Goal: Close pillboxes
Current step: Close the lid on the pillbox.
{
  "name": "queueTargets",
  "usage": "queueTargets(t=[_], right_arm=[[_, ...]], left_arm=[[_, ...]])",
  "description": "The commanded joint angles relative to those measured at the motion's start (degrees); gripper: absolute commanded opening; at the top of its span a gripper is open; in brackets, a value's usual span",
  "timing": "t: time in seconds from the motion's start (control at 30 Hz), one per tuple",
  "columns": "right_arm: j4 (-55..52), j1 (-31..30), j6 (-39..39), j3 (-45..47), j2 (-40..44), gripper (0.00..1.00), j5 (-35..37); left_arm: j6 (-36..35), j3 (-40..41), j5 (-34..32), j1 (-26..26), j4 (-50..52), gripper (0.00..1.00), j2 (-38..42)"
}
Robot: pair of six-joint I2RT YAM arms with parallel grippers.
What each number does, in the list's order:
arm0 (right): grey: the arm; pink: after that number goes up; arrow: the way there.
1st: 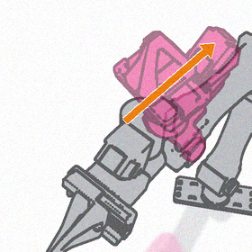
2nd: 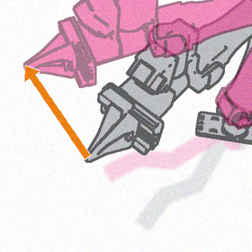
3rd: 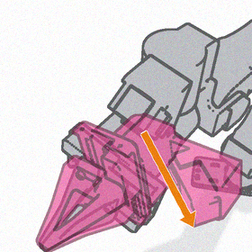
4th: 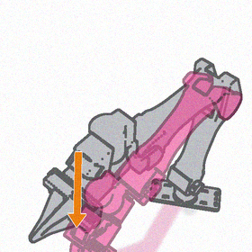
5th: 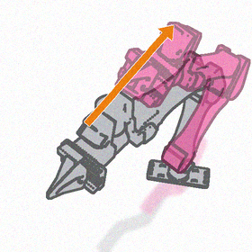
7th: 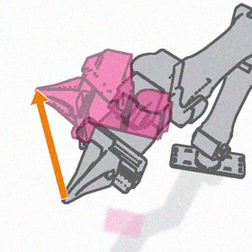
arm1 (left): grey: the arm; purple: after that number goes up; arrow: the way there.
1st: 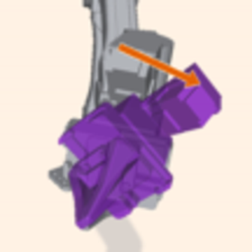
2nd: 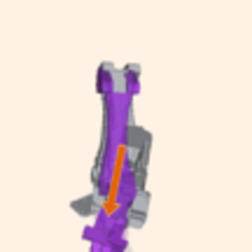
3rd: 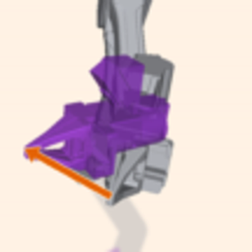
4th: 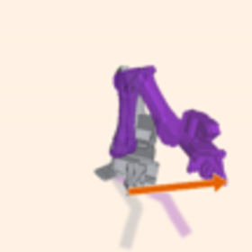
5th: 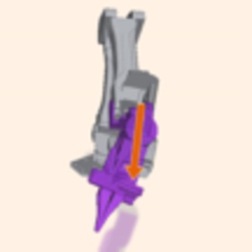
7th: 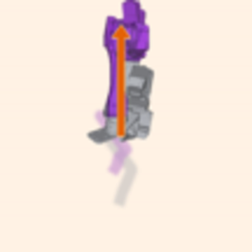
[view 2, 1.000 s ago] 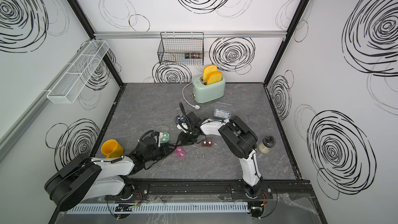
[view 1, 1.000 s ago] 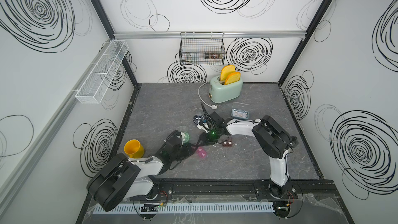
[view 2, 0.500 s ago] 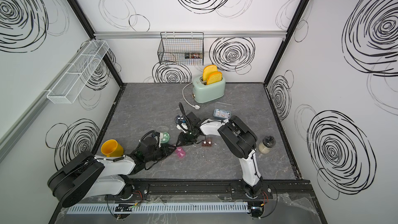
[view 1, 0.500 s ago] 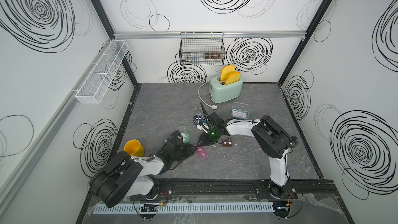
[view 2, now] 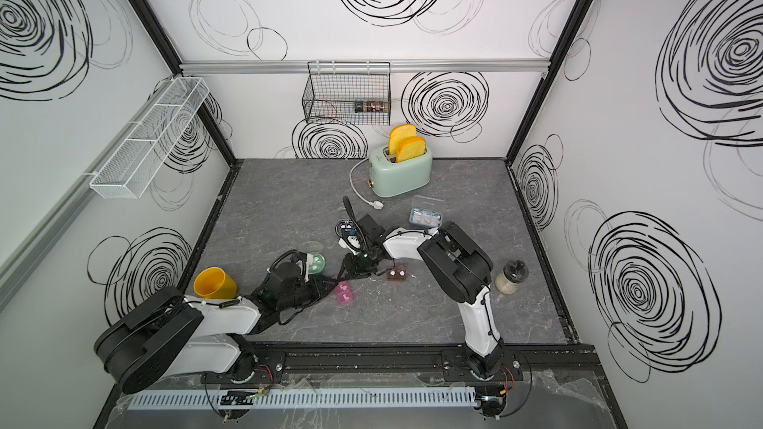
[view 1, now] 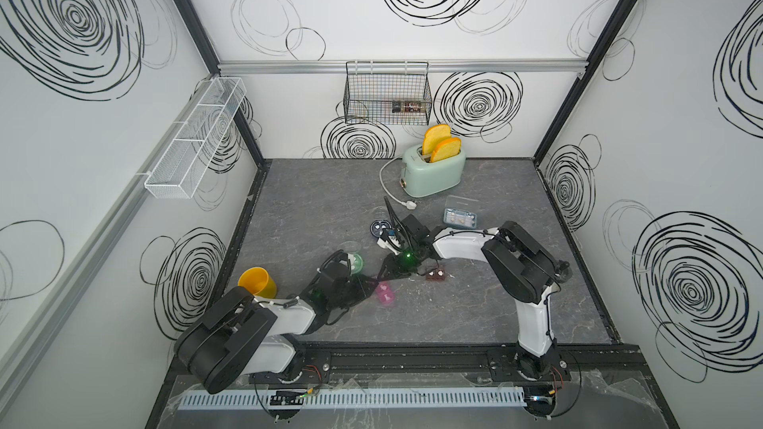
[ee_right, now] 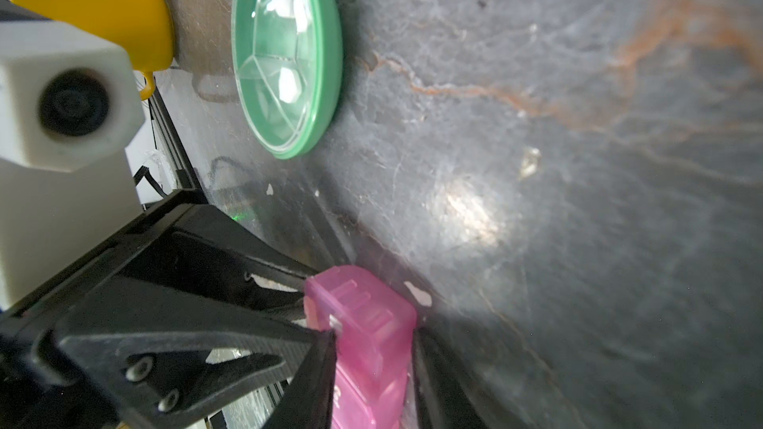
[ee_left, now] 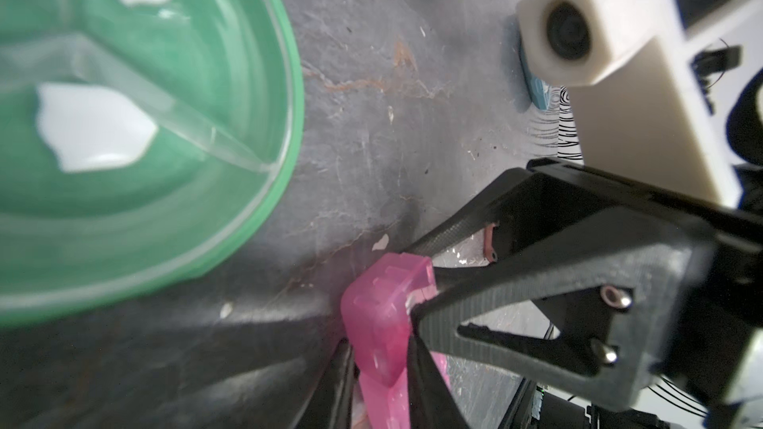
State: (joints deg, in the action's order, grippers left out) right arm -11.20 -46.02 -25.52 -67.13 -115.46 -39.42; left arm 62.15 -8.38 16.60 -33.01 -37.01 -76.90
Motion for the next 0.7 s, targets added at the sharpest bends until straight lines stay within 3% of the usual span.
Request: queueTargets(t=[0.0,0.43,0.67], right_arm=[[-2.87,-1.79,0.74,1.57,-3.82,0.33,3.12],[-3.4,-2.76,0.74,1.63,-4.71,0.34,3.55],[-8.22,0.73,1.97,-3.05,1.26,0.48,5.59]], left_arm=[[0.03,0.21,-1.31,-0.98,-1.54,0.25,-2.15],[1.0,0.21,-1.18,-2.28,-3.72,0.25,-4.28],[-2.84,-4.73,-1.83,-0.94,9.74,0.42,5.36]])
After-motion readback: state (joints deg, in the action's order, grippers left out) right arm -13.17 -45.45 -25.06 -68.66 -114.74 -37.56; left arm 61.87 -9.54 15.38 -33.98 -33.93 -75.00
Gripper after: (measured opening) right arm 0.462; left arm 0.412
